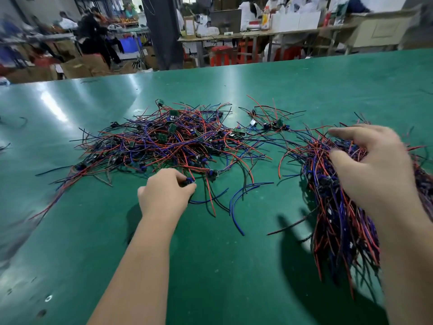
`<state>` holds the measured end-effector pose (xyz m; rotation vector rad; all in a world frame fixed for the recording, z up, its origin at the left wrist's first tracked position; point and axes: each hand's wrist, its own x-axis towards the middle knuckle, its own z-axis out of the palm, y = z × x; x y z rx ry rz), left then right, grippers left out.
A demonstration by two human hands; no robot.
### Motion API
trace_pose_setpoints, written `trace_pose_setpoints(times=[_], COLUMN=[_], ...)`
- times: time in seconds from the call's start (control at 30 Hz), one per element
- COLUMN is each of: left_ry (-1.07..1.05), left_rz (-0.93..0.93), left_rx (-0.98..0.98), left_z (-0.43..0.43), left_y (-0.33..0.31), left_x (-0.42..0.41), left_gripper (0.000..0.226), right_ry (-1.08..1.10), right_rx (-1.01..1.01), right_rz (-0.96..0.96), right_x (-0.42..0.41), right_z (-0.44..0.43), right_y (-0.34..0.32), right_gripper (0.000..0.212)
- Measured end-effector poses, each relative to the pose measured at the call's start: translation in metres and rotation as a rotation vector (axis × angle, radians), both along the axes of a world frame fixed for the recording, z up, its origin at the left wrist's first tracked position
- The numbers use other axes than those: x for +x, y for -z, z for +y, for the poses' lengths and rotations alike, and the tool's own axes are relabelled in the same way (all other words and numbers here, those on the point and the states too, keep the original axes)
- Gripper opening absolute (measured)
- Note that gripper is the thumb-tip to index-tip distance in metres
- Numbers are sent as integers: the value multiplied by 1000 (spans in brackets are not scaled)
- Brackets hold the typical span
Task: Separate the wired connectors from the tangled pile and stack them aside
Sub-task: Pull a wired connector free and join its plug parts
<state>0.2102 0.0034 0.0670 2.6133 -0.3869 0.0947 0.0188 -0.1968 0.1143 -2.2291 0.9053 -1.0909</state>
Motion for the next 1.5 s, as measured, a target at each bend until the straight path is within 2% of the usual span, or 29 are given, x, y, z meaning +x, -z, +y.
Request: trace_pose_setpoints(times=[0.07,0.2,0.33,0.4,0.5,0.6,0.67,0.73,0.83,1.0,1.07,1.17,1.27,1.33,1.4,1.5], left_ry=[0,74,81,150,286,465,570,651,721,768,769,737,605,592,611,629], left_rz=[-51,-255,-446,-537,-605,-579,-544,-504,-426,-358,-246,174,588,818,927,936], left_rx=[-173,-468,-712,-791,-829,-902,-931,-942,-964,-957,-930,-1015,-1141,-1091,-984,-869], left_z=[1,0,-2,-2,-6,-15,-20,-25,-30,-32,-31,-31,-32,-31,-28,-23], left_y=[-3,-11,-15,-16,-18,-19,-20,-19,-19,-19,-21,-26,-29,-31,-33,-32], left_x=[-1,-8,-10,-10,-16,-31,-43,-53,-64,-69,-71,-76,-76,-73,-71,-65], left_gripper=[19,13,25,31,27,27,27,29,34,24,26,28,31,29,30,33], right_ry=[-56,-302,-460,-493,-591,-723,-798,-845,-852,-757,-703,-667,-670,-645,-603,-568], right_rx=[33,249,318,372,603,847,992,1098,1146,1201,1211,1224,1210,1184,1087,973], right_rz=[-107,-327,-292,-255,-196,-115,-163,-288,-475,-574,-598,-605,-508,-441,-374,-366], right_x=[5,13,20,22,25,28,30,31,32,34,36,35,33,34,34,36], right_z=[9,29,45,48,54,62,67,70,68,66,65,60,56,55,55,55], right_y=[0,-1,5,6,8,12,12,11,11,12,12,11,11,14,18,19], right_gripper=[35,39,36,35,31,16,28,35,26,17,12,10,10,9,11,14])
